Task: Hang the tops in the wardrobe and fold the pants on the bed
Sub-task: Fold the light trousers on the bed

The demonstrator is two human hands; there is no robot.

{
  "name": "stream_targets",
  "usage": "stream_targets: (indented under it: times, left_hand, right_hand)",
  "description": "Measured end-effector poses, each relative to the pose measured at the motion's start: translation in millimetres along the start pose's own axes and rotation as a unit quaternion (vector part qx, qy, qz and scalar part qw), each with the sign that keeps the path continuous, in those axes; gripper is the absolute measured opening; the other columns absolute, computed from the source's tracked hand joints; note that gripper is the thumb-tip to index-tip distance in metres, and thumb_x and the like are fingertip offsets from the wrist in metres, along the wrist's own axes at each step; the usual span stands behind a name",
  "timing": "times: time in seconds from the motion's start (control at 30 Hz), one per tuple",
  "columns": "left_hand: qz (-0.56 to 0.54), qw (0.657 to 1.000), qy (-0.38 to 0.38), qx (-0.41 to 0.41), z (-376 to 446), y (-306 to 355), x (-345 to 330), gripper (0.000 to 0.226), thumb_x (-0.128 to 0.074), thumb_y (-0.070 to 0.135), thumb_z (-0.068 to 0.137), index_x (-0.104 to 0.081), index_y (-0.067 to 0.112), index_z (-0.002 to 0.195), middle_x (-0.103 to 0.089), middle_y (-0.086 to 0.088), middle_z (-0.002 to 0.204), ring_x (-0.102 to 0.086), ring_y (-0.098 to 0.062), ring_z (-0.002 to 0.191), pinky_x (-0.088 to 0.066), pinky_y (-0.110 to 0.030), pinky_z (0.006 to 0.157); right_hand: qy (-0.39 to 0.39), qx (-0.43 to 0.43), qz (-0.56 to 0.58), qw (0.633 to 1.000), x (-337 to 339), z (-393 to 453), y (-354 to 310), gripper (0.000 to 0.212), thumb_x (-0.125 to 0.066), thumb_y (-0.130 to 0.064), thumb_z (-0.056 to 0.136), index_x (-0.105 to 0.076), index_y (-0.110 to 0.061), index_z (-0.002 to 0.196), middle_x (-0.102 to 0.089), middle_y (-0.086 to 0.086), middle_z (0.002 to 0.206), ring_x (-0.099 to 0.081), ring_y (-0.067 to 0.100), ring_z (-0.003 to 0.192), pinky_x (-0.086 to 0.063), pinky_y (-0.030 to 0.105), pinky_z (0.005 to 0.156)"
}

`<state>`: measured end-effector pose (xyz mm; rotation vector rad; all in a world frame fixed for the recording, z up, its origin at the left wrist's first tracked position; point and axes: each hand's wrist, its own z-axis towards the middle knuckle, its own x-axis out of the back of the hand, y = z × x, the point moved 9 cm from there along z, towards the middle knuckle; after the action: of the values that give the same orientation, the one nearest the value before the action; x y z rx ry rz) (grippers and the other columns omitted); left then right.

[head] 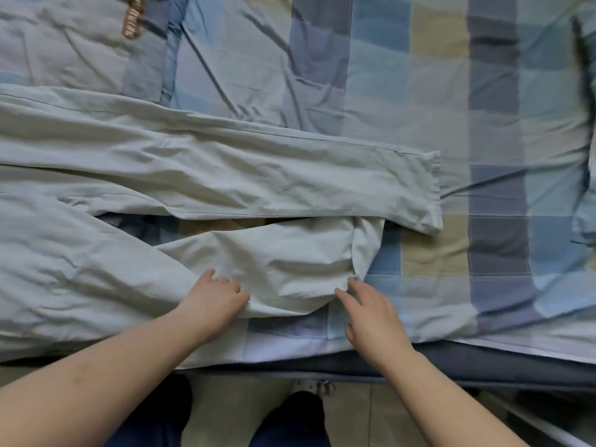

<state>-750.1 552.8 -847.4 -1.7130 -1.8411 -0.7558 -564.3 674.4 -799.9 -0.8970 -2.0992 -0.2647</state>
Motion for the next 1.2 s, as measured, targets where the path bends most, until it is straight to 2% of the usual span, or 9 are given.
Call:
stream_targets:
  times: [0.1,0.23,0.47,0.57,0.67,0.73,0.9,1.07,1.2]
  left_hand:
    - [0.010,1.000,0.011,0.023,9.0,11.2,-1.8,0.026,-0.048,0.023,0.089,-0.052,0.025,0.115,-0.057,0.002,0.115,-0.052,-0.023,0.111,-0.030,-0.039,0.101]
    - [0.017,0.998,0.038,0.043,15.7,24.5,4.3,0.017,-0.047,0.021,0.089,-0.056,0.025,0.102,-0.059,0.004,0.104,-0.057,-0.022,0.099,-0.036,-0.032,0.080]
    - [-0.124,0.987,0.071,0.079,5.2,27.1,16.5,0.013,-0.038,0.025,0.094,-0.029,0.020,0.087,-0.058,-0.003,0.087,-0.055,-0.030,0.077,-0.034,-0.033,0.060]
    - [-0.173,0.975,0.104,0.091,-14.5,17.9,26.2,0.021,-0.033,0.036,0.096,-0.024,0.022,0.083,-0.053,-0.001,0.071,-0.047,-0.028,0.064,-0.035,-0.034,0.057]
    - [-0.188,0.965,0.162,0.085,-37.5,11.9,49.3,0.024,-0.034,0.044,0.097,-0.029,0.024,0.086,-0.062,-0.001,0.077,-0.054,-0.031,0.068,-0.028,-0.032,0.055]
    - [-0.175,0.959,0.211,0.068,-52.4,10.0,72.0,0.024,-0.040,0.044,0.097,-0.037,0.022,0.087,-0.065,-0.001,0.078,-0.060,-0.032,0.070,-0.028,-0.032,0.054]
    - [-0.119,0.940,0.318,0.027,-74.1,11.5,133.6,0.030,-0.042,0.039,0.089,-0.054,0.014,0.078,-0.063,0.000,0.061,-0.058,-0.028,0.048,-0.032,-0.025,0.040]
    - [-0.126,0.938,0.313,0.085,-23.3,-10.3,147.9,0.027,-0.063,0.016,0.086,-0.061,0.012,0.112,-0.063,-0.009,0.110,-0.059,-0.033,0.100,-0.044,-0.041,0.081]
    - [-0.135,0.940,0.273,0.152,0.0,-17.0,110.7,0.049,-0.062,0.029,0.088,-0.049,0.019,0.134,-0.047,-0.002,0.140,-0.042,-0.026,0.129,-0.029,-0.039,0.105]
  right_hand:
    - [0.015,0.066,-0.056,0.996,1.4,6.1,16.8,0.062,-0.049,-0.002,0.088,-0.036,-0.020,0.145,-0.021,0.015,0.156,-0.017,0.029,0.145,-0.015,0.046,0.116]
    - [0.087,0.139,-0.144,0.976,19.8,24.3,17.3,0.052,-0.081,-0.004,0.056,-0.071,-0.013,0.106,-0.063,0.019,0.115,-0.059,0.034,0.113,-0.041,0.055,0.100]
    - [0.075,0.222,-0.259,0.937,24.6,30.9,24.6,0.021,-0.044,-0.008,0.084,-0.064,-0.011,0.088,-0.067,0.011,0.110,-0.047,0.029,0.130,-0.017,0.055,0.114]
    - [0.052,0.221,-0.182,0.957,24.6,27.5,35.5,0.014,-0.032,-0.001,0.087,-0.039,-0.013,0.084,-0.053,0.002,0.069,-0.059,0.029,0.099,-0.007,0.046,0.120]
    - [0.043,0.175,-0.103,0.978,36.8,14.5,52.5,0.007,-0.036,-0.017,0.093,-0.031,-0.015,0.088,-0.053,0.004,0.061,-0.057,0.035,0.073,-0.043,0.035,0.082]
    - [0.042,0.151,-0.078,0.984,47.8,-1.2,58.9,0.010,-0.034,-0.030,0.094,-0.032,-0.020,0.093,-0.055,0.005,0.063,-0.050,0.036,0.064,-0.033,0.035,0.055]
    - [-0.050,0.080,0.002,0.996,53.7,-18.6,77.7,0.027,-0.034,-0.039,0.093,-0.037,-0.020,0.073,-0.048,-0.002,0.065,-0.043,0.024,0.061,-0.027,0.034,0.050]
    - [0.134,-0.048,-0.014,0.990,90.9,12.6,111.5,0.024,-0.043,-0.037,0.093,-0.051,-0.025,0.112,-0.060,0.005,0.112,-0.057,0.029,0.098,-0.042,0.035,0.073]
    - [0.105,-0.087,-0.017,0.990,55.2,30.0,123.2,0.054,-0.049,-0.038,0.091,-0.038,-0.023,0.141,-0.045,0.006,0.138,-0.045,0.027,0.122,-0.036,0.037,0.097]
